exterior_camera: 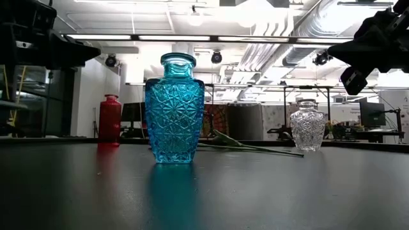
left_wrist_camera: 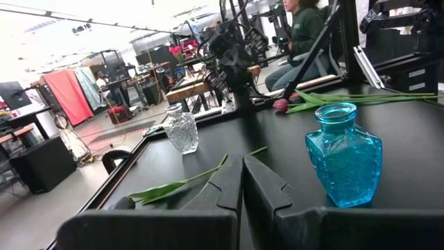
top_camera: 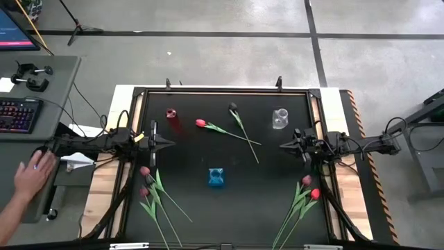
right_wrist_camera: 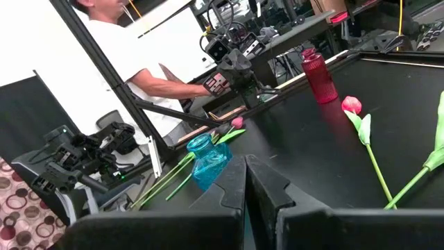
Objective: Sort flowers into vase by color
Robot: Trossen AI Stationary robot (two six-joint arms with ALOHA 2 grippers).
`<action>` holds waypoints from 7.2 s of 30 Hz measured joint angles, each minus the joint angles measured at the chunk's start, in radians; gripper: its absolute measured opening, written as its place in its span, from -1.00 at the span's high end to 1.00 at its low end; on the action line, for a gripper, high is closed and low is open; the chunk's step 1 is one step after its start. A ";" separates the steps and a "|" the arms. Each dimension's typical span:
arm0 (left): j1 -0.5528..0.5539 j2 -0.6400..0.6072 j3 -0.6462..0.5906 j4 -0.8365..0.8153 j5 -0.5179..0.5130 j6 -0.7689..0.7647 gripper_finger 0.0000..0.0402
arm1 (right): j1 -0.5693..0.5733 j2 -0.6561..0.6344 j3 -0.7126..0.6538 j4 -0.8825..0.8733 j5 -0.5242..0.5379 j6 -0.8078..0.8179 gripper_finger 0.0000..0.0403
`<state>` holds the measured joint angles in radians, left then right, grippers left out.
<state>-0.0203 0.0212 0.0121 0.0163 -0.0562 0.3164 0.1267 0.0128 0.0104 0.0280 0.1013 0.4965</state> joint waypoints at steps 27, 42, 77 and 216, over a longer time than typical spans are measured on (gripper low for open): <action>0.000 0.000 0.000 0.000 0.000 0.000 1.00 | 0.000 0.000 0.000 0.000 0.000 0.000 1.00; 0.000 0.000 0.000 0.000 0.000 0.000 1.00 | 0.000 0.000 0.000 0.000 0.000 0.000 1.00; 0.000 0.000 0.000 0.000 0.000 0.000 1.00 | 0.000 0.000 0.000 0.000 0.000 0.000 1.00; -0.001 0.000 0.000 0.739 -0.021 -0.443 1.00 | 0.000 0.000 0.000 0.000 0.000 0.000 1.00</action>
<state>-0.0212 0.0214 0.0116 0.7557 -0.0775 -0.1263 0.1267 0.0128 0.0103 0.0277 0.1009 0.4963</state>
